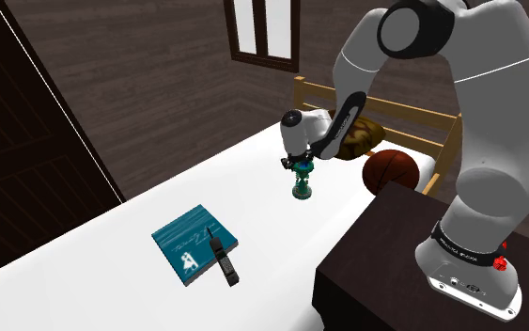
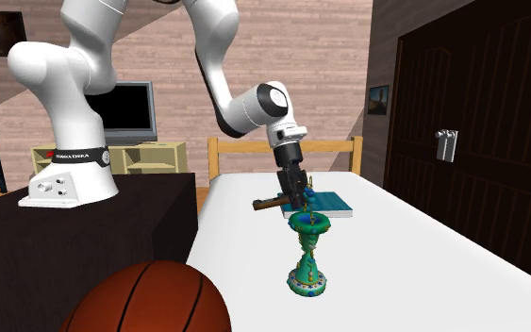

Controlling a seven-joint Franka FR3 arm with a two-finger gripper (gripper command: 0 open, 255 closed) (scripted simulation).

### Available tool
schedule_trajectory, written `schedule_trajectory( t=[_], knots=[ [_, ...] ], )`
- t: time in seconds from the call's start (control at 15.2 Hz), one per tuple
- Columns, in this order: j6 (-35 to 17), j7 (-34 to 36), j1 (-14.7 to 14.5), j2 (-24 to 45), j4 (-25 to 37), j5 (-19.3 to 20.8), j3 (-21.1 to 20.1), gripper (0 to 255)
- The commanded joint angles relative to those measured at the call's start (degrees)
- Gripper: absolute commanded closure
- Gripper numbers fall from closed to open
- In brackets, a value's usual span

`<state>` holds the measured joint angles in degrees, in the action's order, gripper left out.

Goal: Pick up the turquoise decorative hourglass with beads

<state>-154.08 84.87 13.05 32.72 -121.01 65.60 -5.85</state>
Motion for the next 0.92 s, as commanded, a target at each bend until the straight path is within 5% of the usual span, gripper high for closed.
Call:
schedule_trajectory(
  t=[0.0,0.53,0.86],
  knots=[
    [-0.1,0.2,-0.1,0.1,0.0,0.1,0.1,255],
    [-0.1,0.2,-0.1,0.1,0.0,0.2,0.1,255],
    [1.3,-3.3,1.2,-3.6,-1.7,-3.1,-1.5,255]
  ],
)
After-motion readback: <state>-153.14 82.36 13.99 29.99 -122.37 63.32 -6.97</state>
